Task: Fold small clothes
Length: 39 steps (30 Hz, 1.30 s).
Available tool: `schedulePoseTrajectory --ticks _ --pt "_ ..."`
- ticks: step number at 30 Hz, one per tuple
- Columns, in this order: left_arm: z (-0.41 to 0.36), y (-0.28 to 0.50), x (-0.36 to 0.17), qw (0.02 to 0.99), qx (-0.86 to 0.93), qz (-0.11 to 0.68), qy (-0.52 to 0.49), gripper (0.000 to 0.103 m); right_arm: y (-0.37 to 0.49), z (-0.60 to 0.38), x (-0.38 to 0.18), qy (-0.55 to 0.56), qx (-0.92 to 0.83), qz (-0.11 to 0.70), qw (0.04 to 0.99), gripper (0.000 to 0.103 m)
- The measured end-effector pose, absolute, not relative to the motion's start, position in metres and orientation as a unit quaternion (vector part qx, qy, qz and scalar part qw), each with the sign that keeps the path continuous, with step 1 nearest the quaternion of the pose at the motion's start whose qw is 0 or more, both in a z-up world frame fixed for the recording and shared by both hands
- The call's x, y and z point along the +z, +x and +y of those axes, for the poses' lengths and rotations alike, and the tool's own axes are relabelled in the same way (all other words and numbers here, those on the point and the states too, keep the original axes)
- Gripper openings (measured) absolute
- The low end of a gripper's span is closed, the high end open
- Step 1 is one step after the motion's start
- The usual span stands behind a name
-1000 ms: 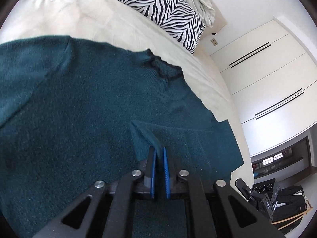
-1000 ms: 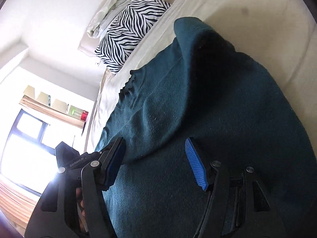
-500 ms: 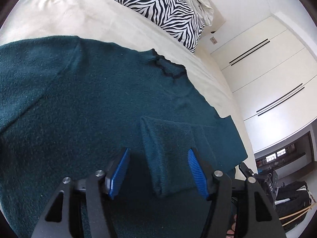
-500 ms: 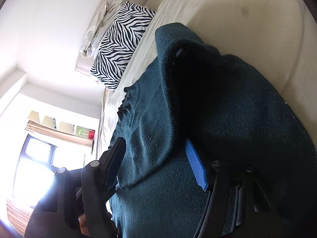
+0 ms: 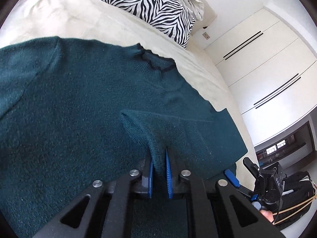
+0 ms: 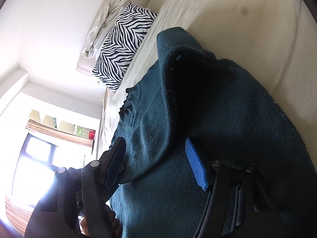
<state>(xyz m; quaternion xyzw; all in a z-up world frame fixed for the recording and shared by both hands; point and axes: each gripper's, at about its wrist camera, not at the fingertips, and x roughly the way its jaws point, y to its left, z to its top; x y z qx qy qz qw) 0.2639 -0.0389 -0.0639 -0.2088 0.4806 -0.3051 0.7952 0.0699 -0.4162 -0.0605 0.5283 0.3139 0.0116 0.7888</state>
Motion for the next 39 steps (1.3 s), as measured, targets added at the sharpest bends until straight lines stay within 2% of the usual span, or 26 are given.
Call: schedulePoseTrajectory --ticks 3,5,8,12,16,17,19,23,24,26,27,28,31,32,33,34,35,38,39 --pt "-0.026 0.266 -0.043 0.826 -0.291 0.437 -0.206 0.010 0.081 -0.422 -0.061 0.538 0.015 0.311 0.783 0.063" --pt "-0.022 0.268 -0.036 0.838 -0.286 0.422 -0.194 0.010 0.094 -0.424 -0.061 0.539 0.016 0.313 0.782 0.069" --pt "-0.017 0.270 -0.041 0.841 -0.276 0.423 -0.194 0.010 0.118 -0.431 -0.058 0.538 0.008 0.315 0.782 0.069" --pt "-0.018 0.277 -0.051 0.840 -0.267 0.433 -0.188 0.003 0.136 -0.453 -0.049 0.533 -0.016 0.294 0.793 0.069" --pt "-0.020 0.280 -0.059 0.831 -0.263 0.450 -0.192 0.004 0.133 -0.473 -0.049 0.541 -0.027 0.275 0.795 0.069" --pt "-0.022 0.281 -0.062 0.829 -0.256 0.460 -0.190 0.006 0.132 -0.474 -0.053 0.544 -0.025 0.276 0.792 0.069" --pt "-0.025 0.281 -0.065 0.817 -0.268 0.471 -0.197 0.031 0.130 -0.470 -0.057 0.532 -0.020 0.278 0.799 0.069" --pt "-0.037 0.277 -0.067 0.819 -0.276 0.474 -0.171 0.032 0.130 -0.459 -0.056 0.504 -0.020 0.286 0.814 0.069" --pt "-0.039 0.277 -0.069 0.821 -0.274 0.473 -0.165 0.032 0.131 -0.458 -0.055 0.503 -0.020 0.288 0.815 0.069" --pt "-0.042 0.276 -0.071 0.823 -0.270 0.475 -0.153 0.021 0.130 -0.459 -0.054 0.503 -0.017 0.289 0.814 0.069" --pt "-0.041 0.276 -0.072 0.824 -0.266 0.477 -0.151 0.010 0.130 -0.459 -0.054 0.503 -0.016 0.288 0.815 0.069" --pt "-0.039 0.276 -0.072 0.824 -0.261 0.477 -0.156 0.006 0.130 -0.459 -0.054 0.504 -0.016 0.288 0.814 0.069" --pt "-0.026 0.276 -0.063 0.841 -0.237 0.457 -0.167 0.006 0.128 -0.460 -0.056 0.505 -0.016 0.286 0.814 0.069" --pt "-0.022 0.277 -0.060 0.849 -0.223 0.450 -0.165 0.007 0.127 -0.460 -0.057 0.503 -0.015 0.286 0.816 0.069" --pt "-0.020 0.279 -0.059 0.851 -0.216 0.449 -0.163 0.026 0.127 -0.459 -0.057 0.500 -0.015 0.286 0.817 0.069" --pt "-0.018 0.280 -0.060 0.850 -0.217 0.450 -0.166 0.050 0.127 -0.458 -0.057 0.497 -0.014 0.288 0.819 0.069" --pt "-0.017 0.281 -0.062 0.850 -0.213 0.450 -0.169 0.056 0.128 -0.457 -0.056 0.494 -0.014 0.289 0.820 0.069" --pt "-0.029 0.282 -0.069 0.844 -0.222 0.466 -0.145 0.055 0.127 -0.455 -0.056 0.490 -0.015 0.290 0.822 0.069" --pt "-0.031 0.281 -0.069 0.847 -0.222 0.463 -0.139 0.051 0.127 -0.455 -0.057 0.490 -0.016 0.290 0.822 0.069"
